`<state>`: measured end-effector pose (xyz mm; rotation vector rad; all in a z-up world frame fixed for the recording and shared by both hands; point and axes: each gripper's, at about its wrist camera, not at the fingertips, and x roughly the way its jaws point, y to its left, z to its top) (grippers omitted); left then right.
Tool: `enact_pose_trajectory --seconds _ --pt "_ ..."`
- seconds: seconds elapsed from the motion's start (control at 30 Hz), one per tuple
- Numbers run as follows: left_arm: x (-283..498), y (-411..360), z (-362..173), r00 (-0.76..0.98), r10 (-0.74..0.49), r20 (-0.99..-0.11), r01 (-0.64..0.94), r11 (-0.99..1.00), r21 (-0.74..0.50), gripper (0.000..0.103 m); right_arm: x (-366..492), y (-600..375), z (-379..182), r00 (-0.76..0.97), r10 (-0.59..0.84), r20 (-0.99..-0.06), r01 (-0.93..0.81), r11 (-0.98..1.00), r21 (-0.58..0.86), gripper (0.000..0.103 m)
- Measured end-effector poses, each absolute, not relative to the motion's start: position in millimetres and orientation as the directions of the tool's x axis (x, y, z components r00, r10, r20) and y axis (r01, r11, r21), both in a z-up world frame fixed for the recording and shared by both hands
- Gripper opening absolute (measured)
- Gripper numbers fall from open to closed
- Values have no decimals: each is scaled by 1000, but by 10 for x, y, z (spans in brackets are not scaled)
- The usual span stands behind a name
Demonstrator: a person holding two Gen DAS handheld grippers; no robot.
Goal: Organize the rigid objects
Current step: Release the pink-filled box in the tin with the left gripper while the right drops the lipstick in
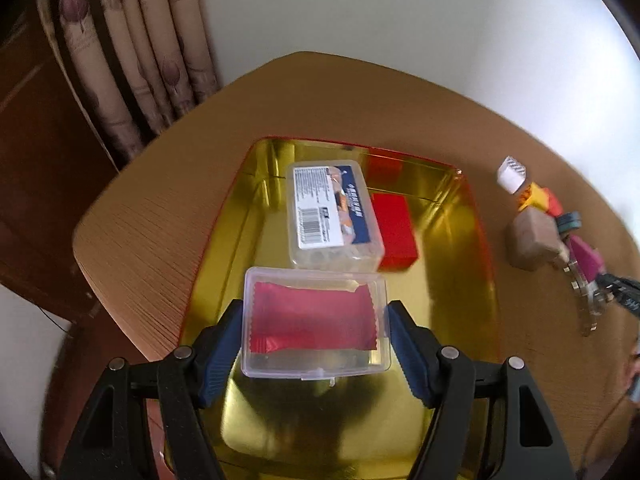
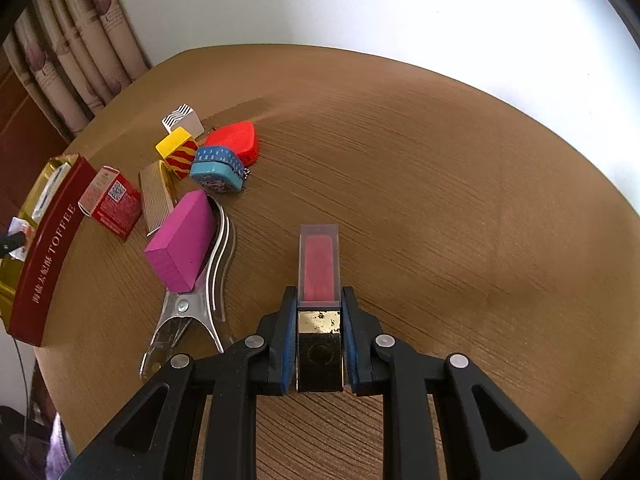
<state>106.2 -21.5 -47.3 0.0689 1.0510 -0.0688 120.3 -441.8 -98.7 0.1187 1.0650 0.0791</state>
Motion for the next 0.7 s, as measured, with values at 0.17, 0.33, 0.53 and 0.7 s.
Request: enact_pose_trajectory --seconds 0.17,0.33,0.53,0.7 --pt "1043 -304 -437 540 77 -838 91 985 149 72 1179 -4478 -984 484 138 -864 12 986 164 19" --pt "1054 -469 -493 537 158 -829 155 947 281 73 1172 -4558 -982 485 149 -862 30 982 186 19" --pt "985 -297 -264 590 73 -804 103 981 164 73 1130 -4635 -904 507 151 -849 56 977 207 19" --pt "736 -81 -105 610 7 -792 22 999 26 73 1088 -4624 -663 546 173 -820 50 970 238 19"
